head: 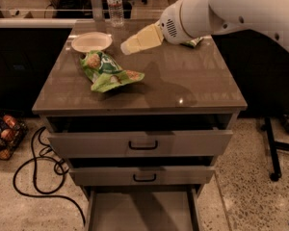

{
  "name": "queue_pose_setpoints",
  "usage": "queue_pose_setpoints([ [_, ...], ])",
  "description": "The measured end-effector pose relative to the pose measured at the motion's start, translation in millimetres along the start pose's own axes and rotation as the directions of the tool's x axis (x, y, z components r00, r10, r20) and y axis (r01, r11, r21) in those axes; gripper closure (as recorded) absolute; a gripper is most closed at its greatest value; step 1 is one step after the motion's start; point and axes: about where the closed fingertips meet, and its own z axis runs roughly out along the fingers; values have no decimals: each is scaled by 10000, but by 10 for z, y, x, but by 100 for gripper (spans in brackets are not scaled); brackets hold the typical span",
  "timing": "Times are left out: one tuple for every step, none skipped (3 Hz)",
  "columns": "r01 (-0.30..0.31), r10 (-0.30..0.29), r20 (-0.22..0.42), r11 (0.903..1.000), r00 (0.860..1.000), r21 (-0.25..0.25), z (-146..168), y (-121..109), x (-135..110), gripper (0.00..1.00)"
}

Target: Place green rice chip bag into bottom drawer

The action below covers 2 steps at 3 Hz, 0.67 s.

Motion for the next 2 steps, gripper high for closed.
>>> queue_pose_setpoints([
  [-49,42,-106,9973,9999,-726,366,274,72,0],
  [-49,42,-106,9973,9999,-726,366,274,72,0],
])
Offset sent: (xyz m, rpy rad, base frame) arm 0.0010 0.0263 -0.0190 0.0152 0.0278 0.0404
